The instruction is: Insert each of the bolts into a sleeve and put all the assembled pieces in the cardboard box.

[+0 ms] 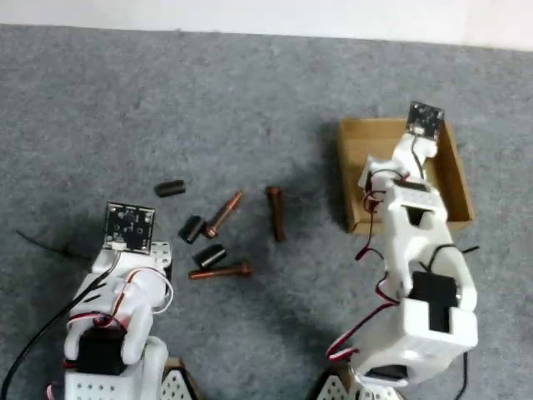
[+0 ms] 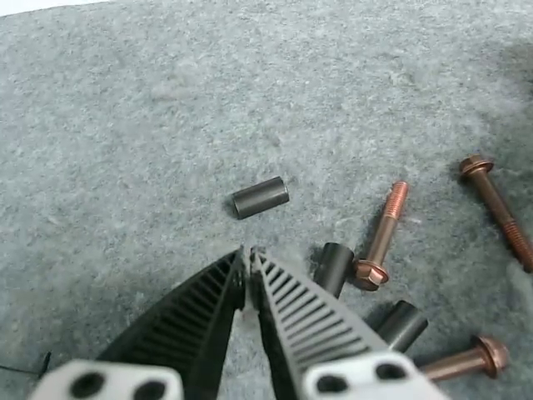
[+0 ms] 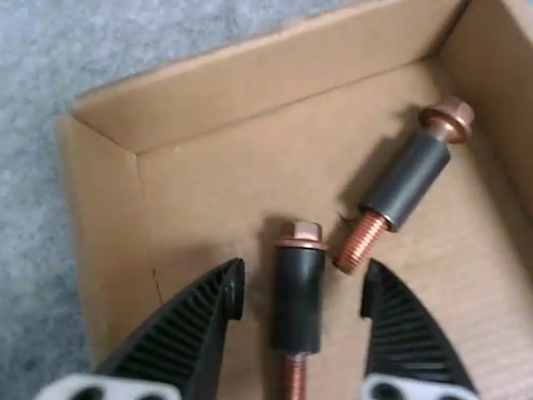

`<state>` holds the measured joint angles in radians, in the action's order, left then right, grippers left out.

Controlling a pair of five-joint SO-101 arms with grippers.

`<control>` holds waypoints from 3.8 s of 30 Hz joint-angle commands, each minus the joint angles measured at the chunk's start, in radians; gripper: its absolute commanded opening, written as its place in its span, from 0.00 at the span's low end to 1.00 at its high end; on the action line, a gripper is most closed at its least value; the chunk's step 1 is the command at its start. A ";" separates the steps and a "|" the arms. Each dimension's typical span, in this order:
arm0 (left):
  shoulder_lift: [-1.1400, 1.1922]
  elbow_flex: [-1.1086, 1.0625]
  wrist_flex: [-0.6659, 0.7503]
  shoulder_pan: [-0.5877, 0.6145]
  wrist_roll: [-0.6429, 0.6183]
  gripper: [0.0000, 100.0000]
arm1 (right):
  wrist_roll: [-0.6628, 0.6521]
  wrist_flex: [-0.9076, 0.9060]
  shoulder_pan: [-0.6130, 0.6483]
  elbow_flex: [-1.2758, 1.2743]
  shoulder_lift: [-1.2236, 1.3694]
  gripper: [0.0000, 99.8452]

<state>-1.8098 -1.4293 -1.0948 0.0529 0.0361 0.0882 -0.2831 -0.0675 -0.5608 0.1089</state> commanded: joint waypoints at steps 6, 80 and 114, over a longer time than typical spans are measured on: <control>-0.007 0.007 0.005 0.008 0.005 0.03 | 0.009 0.022 0.007 0.050 -0.022 0.22; -0.007 0.005 0.041 0.096 0.002 0.03 | 0.002 -0.027 0.657 -0.598 -0.791 0.22; -0.007 0.012 0.061 0.223 -0.002 0.03 | -0.014 -0.027 0.740 -0.621 -0.791 0.22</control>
<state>-1.8098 -1.4293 -1.0717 0.1803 0.0361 0.0882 -0.3061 0.6091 -1.1899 -0.6490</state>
